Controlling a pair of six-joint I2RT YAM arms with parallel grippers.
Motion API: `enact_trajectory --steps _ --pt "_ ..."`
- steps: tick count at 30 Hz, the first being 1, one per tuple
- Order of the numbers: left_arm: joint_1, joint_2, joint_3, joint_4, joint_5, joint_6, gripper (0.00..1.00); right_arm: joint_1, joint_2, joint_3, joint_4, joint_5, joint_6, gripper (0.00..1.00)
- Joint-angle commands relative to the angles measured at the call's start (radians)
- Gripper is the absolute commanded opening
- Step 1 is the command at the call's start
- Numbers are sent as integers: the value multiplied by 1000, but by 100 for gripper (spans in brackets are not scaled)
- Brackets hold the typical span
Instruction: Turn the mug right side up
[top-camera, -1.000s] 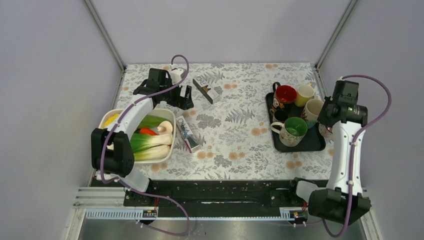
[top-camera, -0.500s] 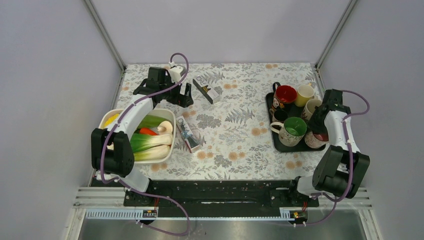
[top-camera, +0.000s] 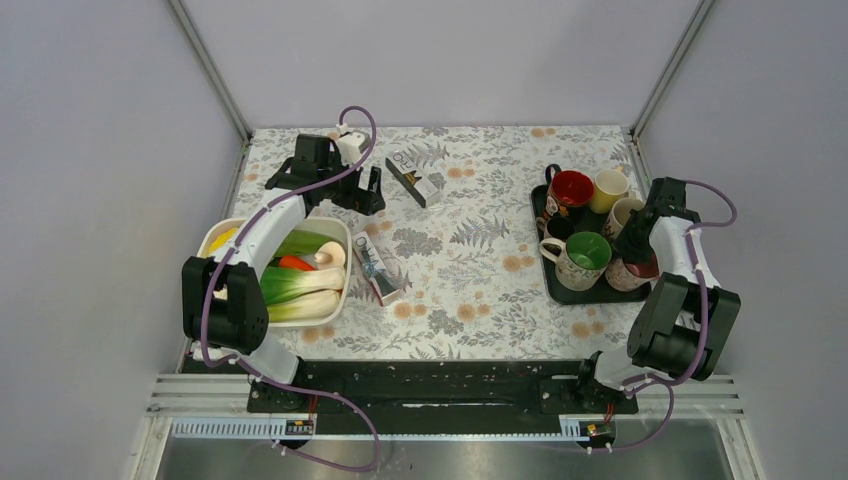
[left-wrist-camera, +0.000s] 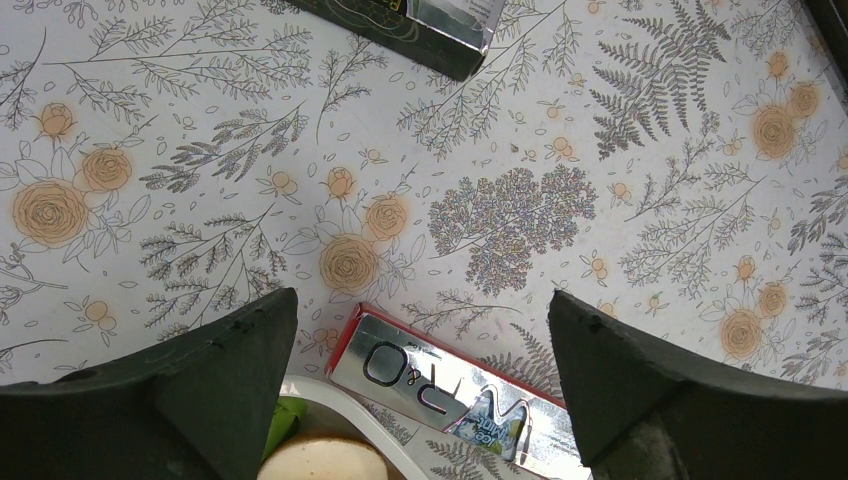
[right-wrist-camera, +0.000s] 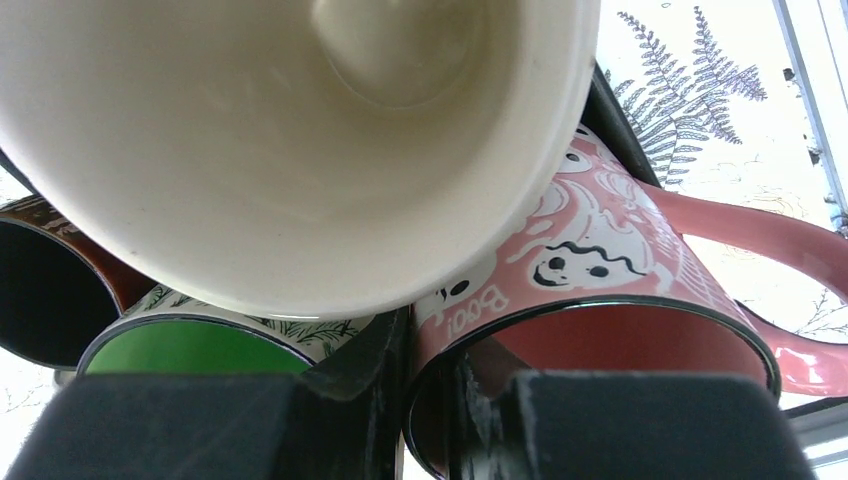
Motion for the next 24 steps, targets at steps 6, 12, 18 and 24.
enact_trajectory --steps 6,12,18,24 --pt "6 0 33 28 -4 8 99 3 -42 70 -6 0 -8 59" --pt "5 -1 25 32 -7 15 99 3 -97 117 -58 19 -20 64" --pt "10 -6 -3 54 -49 37 99 8 -241 138 -80 -30 -60 99" --pt "79 -116 -122 210 -77 -28 99 226 -520 -81 223 -194 -162 99"
